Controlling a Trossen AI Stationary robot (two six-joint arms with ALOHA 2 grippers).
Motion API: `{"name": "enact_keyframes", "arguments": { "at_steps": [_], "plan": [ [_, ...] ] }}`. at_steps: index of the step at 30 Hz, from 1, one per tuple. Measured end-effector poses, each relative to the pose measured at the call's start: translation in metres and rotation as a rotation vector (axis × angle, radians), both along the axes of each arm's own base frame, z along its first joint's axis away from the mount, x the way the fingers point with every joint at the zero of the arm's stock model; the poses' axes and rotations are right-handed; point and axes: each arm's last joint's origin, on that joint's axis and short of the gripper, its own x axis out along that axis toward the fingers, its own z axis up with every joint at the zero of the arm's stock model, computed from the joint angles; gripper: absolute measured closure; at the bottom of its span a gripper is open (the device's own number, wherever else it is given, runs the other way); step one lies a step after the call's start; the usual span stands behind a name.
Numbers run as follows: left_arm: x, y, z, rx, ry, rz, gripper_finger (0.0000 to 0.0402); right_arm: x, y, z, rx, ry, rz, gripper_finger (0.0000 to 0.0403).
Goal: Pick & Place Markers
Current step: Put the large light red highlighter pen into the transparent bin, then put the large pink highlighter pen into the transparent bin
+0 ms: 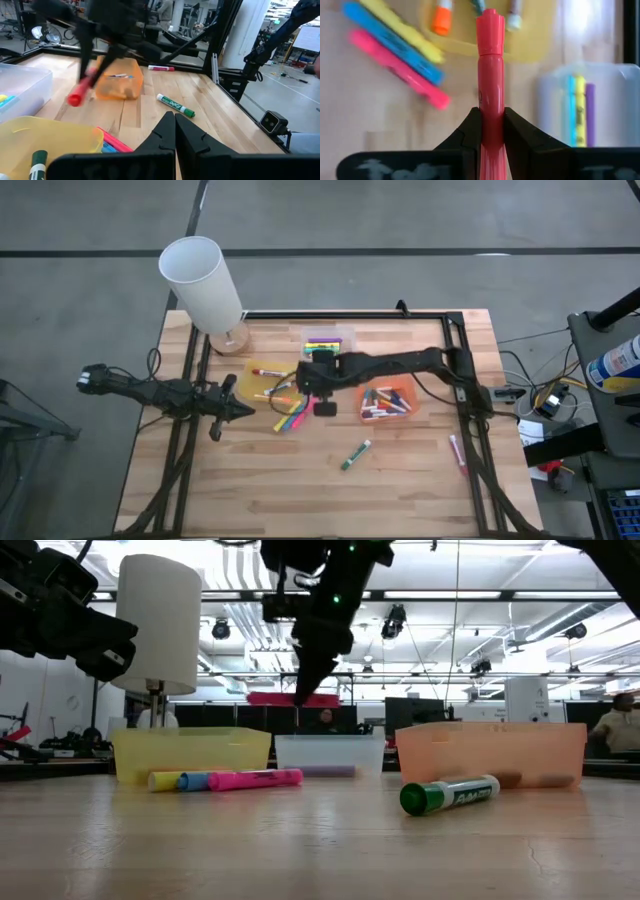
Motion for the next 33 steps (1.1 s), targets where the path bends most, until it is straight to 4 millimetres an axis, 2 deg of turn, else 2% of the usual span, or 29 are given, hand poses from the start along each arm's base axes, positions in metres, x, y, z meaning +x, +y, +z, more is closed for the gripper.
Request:
{"name": "enact_keyframes", "arguments": {
  "at_steps": [11,16,24,27,33],
  "plan": [
    [0.0,0.0,0.0,0.0,0.0,0.0,0.0401,-0.013,-0.096,0.009,-0.002,-0.006,-0.179,0.0352],
    [0.0,0.0,0.0,0.0,0.0,0.0,0.0401,-0.021,-0.129,0.006,0.06,-0.033,-0.254,0.0349],
    [0.0,0.0,0.0,0.0,0.0,0.0,0.0401,-0.027,-0.148,-0.001,0.079,-0.035,-0.344,0.0339],
    [0.0,0.0,0.0,0.0,0.0,0.0,0.0401,-0.027,-0.153,-0.001,0.057,-0.057,-0.396,0.0313],
    [0.0,0.0,0.0,0.0,0.0,0.0,0.0401,-0.027,-0.153,-0.001,0.031,-0.05,-0.394,0.025]
  ]
}}
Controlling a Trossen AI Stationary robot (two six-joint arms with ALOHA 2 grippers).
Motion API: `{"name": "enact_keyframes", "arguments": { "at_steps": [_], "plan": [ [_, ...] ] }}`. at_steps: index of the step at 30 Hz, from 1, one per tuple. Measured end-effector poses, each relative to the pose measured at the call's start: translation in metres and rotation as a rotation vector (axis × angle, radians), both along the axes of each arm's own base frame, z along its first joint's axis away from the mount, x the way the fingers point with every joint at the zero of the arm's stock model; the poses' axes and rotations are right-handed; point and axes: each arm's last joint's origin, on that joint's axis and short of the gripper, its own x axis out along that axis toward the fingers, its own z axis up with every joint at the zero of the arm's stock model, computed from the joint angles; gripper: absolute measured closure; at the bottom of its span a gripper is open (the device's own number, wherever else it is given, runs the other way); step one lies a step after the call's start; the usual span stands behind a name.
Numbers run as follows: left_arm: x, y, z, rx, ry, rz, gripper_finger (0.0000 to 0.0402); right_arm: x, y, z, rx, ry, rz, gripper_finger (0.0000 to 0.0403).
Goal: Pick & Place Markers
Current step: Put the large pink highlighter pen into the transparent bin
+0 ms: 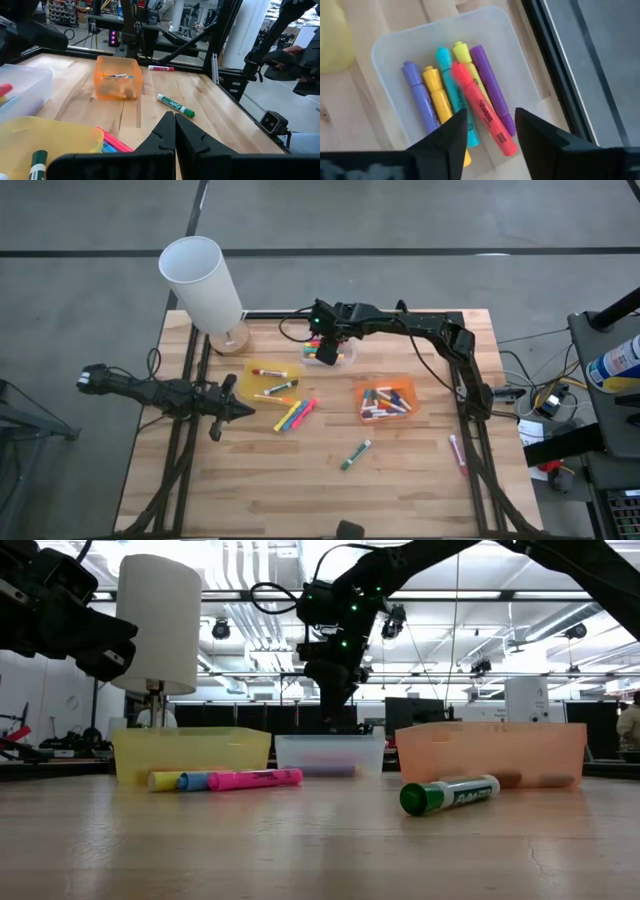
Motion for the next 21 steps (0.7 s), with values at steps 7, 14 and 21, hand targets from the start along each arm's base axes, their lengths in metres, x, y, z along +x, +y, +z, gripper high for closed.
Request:
{"name": "enact_keyframes", "arguments": {
  "at_steps": [7,14,21],
  "plan": [
    [0.0,0.0,0.0,0.0,0.0,0.0,0.0401,0.0,0.001,0.0,0.005,0.0,0.003,0.0216],
    [0.0,0.0,0.0,0.0,0.0,0.0,0.0401,0.006,0.016,0.0,0.01,0.001,0.047,0.022],
    [0.0,0.0,0.0,0.0,0.0,0.0,0.0401,0.018,0.054,0.0,0.027,0.0,0.184,0.0227]
  ]
}}
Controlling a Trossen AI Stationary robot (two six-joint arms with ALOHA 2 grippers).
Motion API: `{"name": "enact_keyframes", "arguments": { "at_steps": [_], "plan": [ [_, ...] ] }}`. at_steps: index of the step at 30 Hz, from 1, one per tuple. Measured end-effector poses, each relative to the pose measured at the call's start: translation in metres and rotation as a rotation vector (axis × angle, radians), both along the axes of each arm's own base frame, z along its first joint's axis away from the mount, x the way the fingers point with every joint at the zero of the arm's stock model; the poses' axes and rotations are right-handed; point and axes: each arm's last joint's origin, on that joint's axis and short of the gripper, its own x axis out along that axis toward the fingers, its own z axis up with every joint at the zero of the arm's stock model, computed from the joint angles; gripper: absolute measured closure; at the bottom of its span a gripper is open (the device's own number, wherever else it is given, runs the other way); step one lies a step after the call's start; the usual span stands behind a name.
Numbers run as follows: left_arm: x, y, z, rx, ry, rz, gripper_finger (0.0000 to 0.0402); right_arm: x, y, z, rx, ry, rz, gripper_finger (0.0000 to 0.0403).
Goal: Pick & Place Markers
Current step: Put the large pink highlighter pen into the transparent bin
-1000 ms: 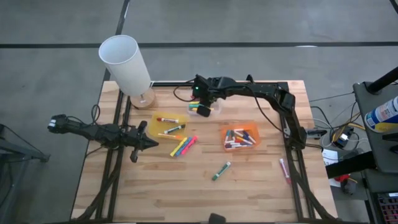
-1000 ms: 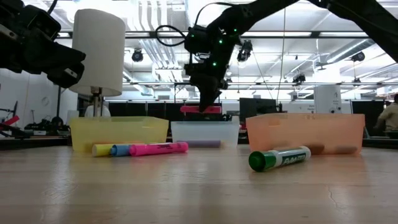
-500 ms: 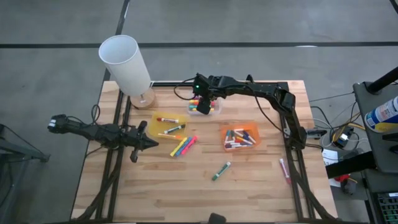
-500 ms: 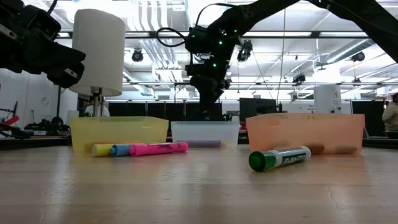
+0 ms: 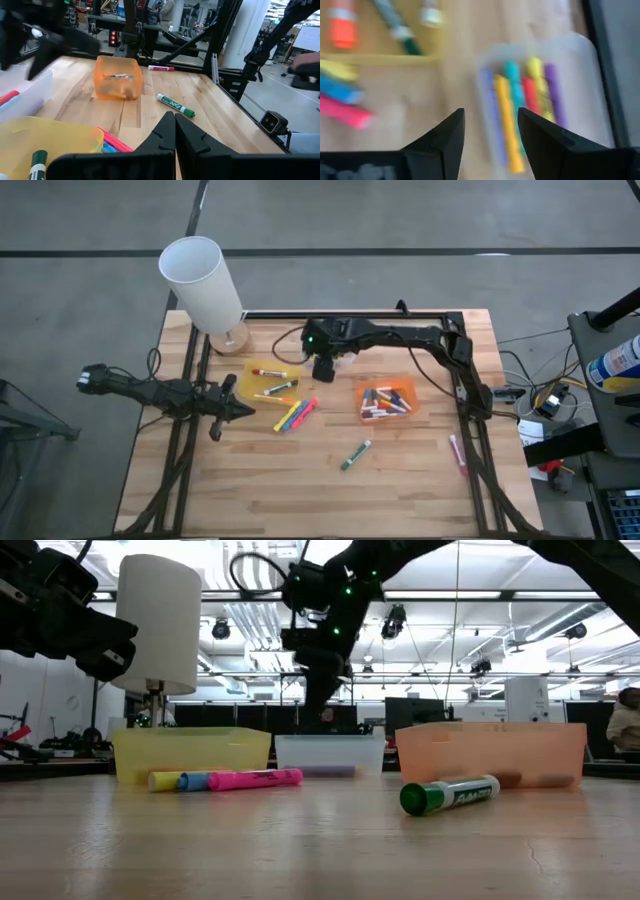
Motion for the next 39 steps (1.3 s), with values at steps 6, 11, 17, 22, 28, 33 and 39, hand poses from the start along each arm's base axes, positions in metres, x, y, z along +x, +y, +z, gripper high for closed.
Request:
{"name": "enact_keyframes", "arguments": {
  "at_steps": [6,11,17,22,28,33,39],
  "plan": [
    [0.0,0.0,0.0,0.0,0.0,0.0,0.0401,0.014,0.047,0.002,0.026,-0.054,0.13,0.0229],
    [0.0,0.0,0.0,0.0,0.0,0.0,0.0401,0.019,0.088,0.002,-0.038,-0.021,0.358,0.0232],
    [0.0,0.0,0.0,0.0,0.0,0.0,0.0401,0.018,0.126,-0.002,-0.144,0.04,0.658,0.0232],
    [0.0,0.0,0.0,0.0,0.0,0.0,0.0401,0.017,0.14,-0.007,-0.212,0.079,0.814,0.0232],
    [0.0,0.0,0.0,0.0,0.0,0.0,0.0401,0.019,0.138,-0.013,-0.229,0.049,0.82,0.0232],
    [0.0,0.0,0.0,0.0,0.0,0.0,0.0401,0.023,0.139,-0.029,-0.205,0.045,0.833,0.0232],
    [0.0,0.0,0.0,0.0,0.001,0.0,0.0401,0.029,0.139,-0.059,-0.183,0.105,0.839,0.0232]
  ]
}}
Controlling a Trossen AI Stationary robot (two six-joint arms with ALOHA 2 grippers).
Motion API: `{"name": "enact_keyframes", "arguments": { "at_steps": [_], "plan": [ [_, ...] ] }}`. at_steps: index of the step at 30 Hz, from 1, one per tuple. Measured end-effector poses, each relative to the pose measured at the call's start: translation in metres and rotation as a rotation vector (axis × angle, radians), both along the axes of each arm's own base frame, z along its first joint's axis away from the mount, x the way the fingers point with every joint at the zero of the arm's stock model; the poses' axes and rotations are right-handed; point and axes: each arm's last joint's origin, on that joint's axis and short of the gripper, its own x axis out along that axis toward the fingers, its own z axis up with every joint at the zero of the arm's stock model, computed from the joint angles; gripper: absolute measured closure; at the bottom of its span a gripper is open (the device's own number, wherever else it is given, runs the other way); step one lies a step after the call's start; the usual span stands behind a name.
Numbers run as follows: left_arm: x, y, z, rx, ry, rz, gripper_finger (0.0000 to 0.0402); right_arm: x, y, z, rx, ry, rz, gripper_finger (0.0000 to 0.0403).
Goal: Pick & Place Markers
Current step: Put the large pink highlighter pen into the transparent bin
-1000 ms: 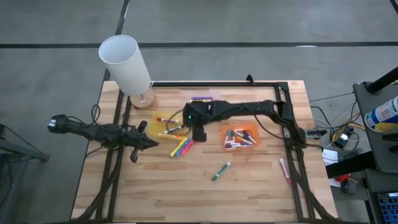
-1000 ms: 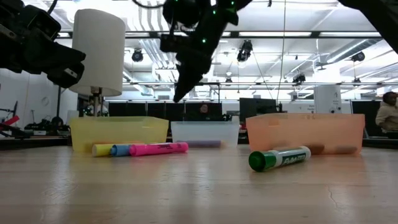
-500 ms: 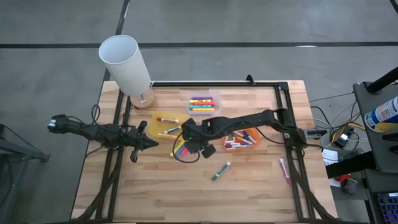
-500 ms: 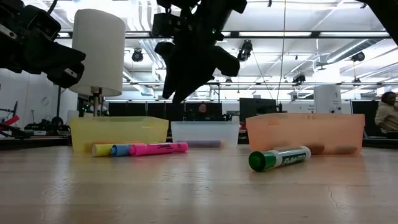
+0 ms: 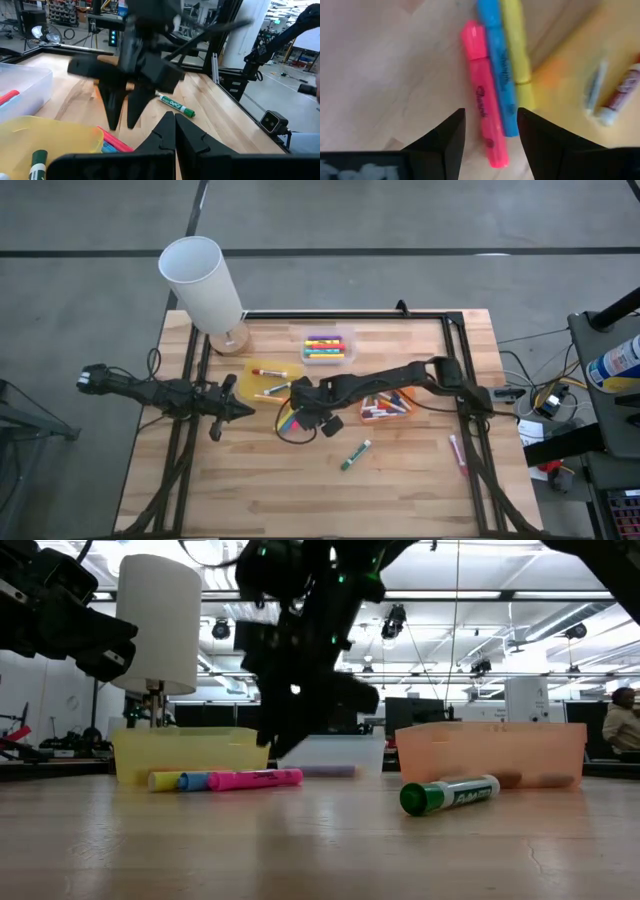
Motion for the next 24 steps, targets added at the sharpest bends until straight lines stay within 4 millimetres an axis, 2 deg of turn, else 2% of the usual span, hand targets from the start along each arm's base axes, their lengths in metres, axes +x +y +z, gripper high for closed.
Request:
{"name": "enact_keyframes", "arguments": {
  "at_steps": [6,11,15,20,24],
  "plan": [
    [0.0,0.0,0.0,0.0,0.001,0.0,0.0401,0.004,0.0,-0.032,-0.009,0.072,-0.001,0.0237],
    [0.0,0.0,0.0,0.0,0.001,-0.001,0.0401,0.005,0.001,-0.042,-0.007,0.093,-0.015,0.0258],
    [0.0,0.0,0.0,0.0,0.001,0.0,0.0401,0.005,0.001,-0.042,0.01,0.095,-0.047,0.0292],
    [0.0,0.0,0.0,0.0,0.0,0.0,0.0401,0.003,0.001,-0.037,0.042,0.105,-0.121,0.0353],
    [0.0,0.0,0.0,0.0,0.0,0.0,0.0401,0.001,0.001,-0.029,0.072,0.097,-0.191,0.0356]
  ]
}}
